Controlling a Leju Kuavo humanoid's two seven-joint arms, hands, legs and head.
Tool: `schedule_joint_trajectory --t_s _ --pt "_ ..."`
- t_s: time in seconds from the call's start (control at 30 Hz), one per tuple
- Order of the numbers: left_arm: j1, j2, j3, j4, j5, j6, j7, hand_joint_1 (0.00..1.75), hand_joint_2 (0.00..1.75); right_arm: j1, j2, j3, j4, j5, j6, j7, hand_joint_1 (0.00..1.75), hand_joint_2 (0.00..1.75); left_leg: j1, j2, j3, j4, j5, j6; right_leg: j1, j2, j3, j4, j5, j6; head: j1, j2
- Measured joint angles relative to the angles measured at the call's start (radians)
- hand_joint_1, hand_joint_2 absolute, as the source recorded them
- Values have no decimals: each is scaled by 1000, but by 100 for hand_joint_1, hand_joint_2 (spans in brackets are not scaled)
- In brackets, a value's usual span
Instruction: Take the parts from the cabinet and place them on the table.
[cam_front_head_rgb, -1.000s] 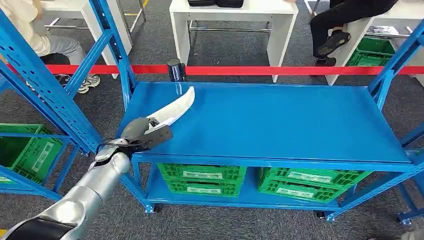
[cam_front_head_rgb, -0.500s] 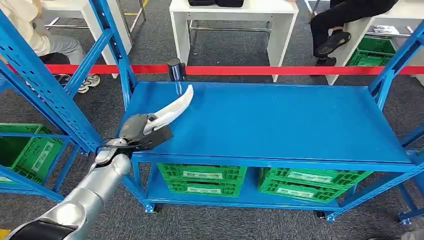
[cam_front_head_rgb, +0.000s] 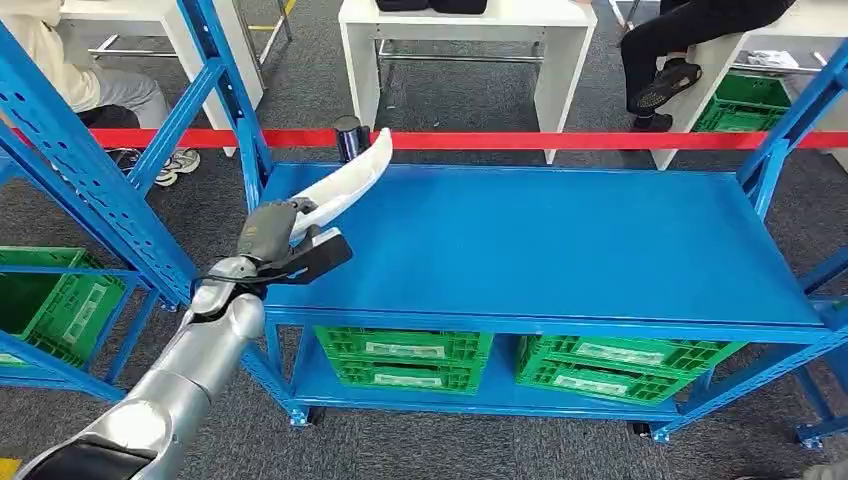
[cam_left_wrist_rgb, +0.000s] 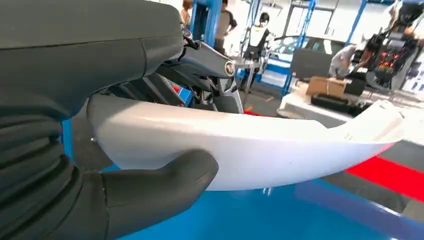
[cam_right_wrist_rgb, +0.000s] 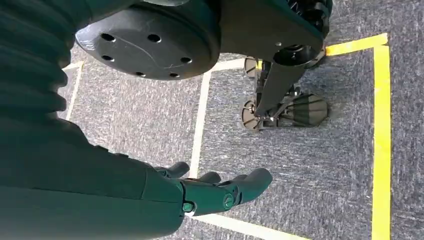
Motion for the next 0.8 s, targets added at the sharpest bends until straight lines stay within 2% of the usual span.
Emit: schedule_joint_trajectory --t_s 0.8 --pt "0 6 -17 -52 -31 1 -11 175 175 1 6 -1 0 -2 6 -2 0 175 0 0 0 0 0 0 0 0 0 0 0 0 0 0"
